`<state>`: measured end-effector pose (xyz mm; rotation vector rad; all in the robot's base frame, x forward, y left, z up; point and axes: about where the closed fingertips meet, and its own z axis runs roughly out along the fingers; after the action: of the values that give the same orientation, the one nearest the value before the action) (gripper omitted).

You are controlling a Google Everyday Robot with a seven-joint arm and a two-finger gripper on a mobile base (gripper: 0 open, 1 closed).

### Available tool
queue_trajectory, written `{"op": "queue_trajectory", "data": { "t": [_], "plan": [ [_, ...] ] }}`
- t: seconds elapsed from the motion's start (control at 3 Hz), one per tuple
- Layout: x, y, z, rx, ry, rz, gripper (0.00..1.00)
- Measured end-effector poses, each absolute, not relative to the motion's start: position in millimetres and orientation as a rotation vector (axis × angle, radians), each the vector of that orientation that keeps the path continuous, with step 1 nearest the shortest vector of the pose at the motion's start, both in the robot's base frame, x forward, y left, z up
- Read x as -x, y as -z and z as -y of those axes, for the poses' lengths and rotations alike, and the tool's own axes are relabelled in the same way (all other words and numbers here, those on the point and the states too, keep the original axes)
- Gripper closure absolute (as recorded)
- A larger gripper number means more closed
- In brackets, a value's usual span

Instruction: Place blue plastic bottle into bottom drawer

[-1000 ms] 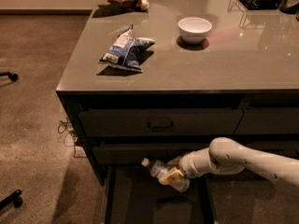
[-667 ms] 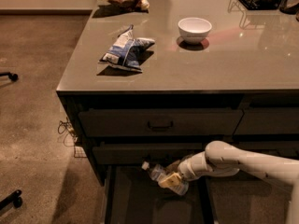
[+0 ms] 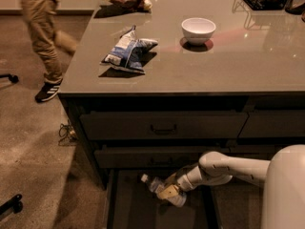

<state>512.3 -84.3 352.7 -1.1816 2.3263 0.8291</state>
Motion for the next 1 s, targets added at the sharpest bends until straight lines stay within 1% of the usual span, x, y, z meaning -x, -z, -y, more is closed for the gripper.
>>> {"op": "queue_trajectory", "data": {
  "t": [0.33,1.0],
  "plan": [
    [-512,-353,84,1.182,-0.829,-2.326,1.00],
    [-518,-295,91,1.106,-0.774,-2.389,1.00]
  ]
}}
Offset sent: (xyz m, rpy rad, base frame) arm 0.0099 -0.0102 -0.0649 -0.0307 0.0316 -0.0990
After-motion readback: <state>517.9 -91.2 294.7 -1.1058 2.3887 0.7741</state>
